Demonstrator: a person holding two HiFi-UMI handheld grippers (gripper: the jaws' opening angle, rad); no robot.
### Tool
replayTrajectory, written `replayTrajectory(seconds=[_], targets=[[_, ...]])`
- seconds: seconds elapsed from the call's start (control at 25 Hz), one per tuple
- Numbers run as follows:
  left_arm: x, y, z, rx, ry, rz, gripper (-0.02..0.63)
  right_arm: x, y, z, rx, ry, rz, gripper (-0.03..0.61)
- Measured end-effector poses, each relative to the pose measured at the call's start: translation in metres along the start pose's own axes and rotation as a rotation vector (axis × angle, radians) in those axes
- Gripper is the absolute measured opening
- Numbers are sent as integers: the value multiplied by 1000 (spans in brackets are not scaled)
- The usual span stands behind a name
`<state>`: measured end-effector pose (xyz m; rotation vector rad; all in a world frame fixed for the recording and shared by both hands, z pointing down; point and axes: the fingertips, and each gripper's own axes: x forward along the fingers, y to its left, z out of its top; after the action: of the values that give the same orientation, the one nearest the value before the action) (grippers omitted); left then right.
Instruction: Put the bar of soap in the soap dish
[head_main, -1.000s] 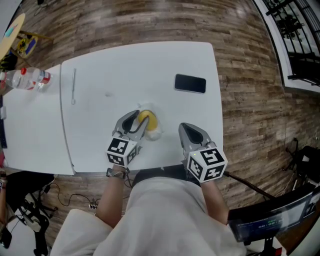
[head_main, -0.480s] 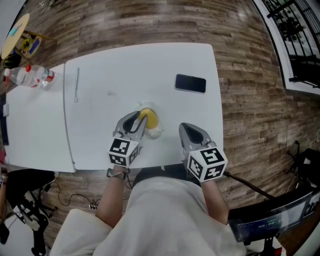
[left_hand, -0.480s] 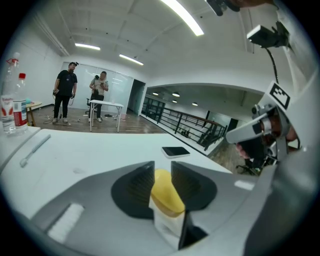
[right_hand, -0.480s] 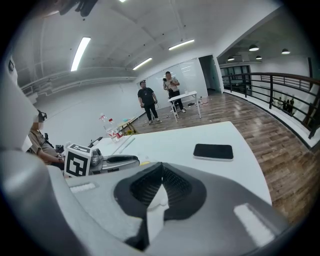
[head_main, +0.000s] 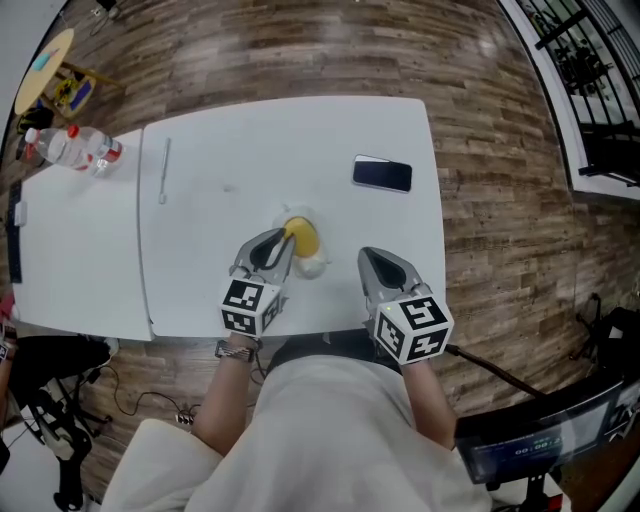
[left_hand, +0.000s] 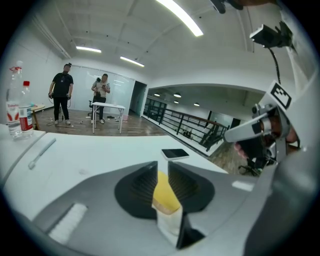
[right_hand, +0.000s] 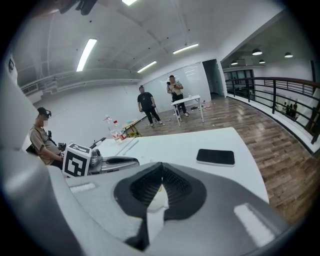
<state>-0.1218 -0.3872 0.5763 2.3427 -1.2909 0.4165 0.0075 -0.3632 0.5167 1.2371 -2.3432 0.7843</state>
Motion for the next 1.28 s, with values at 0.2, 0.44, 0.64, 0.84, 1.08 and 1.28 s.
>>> replayTrajectory(seconds=[0.2, 0.44, 0.64, 0.84, 1.08, 1.28], targets=[[-5, 2, 3, 1, -12, 19, 60, -1, 4, 4, -18, -11, 8, 3], [-10, 7, 6, -29, -24, 52, 9, -4, 8, 9, -35, -25, 11, 3], [-14, 4, 10, -28, -39, 55, 8, -6, 13, 9, -50, -29, 21, 3], [-21, 1, 15, -39, -61, 57, 9, -6, 18, 13, -68, -42, 29, 3], [-28, -5, 18, -25, -84, 46, 9, -6, 26, 18, -91, -63, 43, 3], [-36, -9, 27, -29, -105, 46, 9, -5, 35, 29, -118, -91, 62, 3]])
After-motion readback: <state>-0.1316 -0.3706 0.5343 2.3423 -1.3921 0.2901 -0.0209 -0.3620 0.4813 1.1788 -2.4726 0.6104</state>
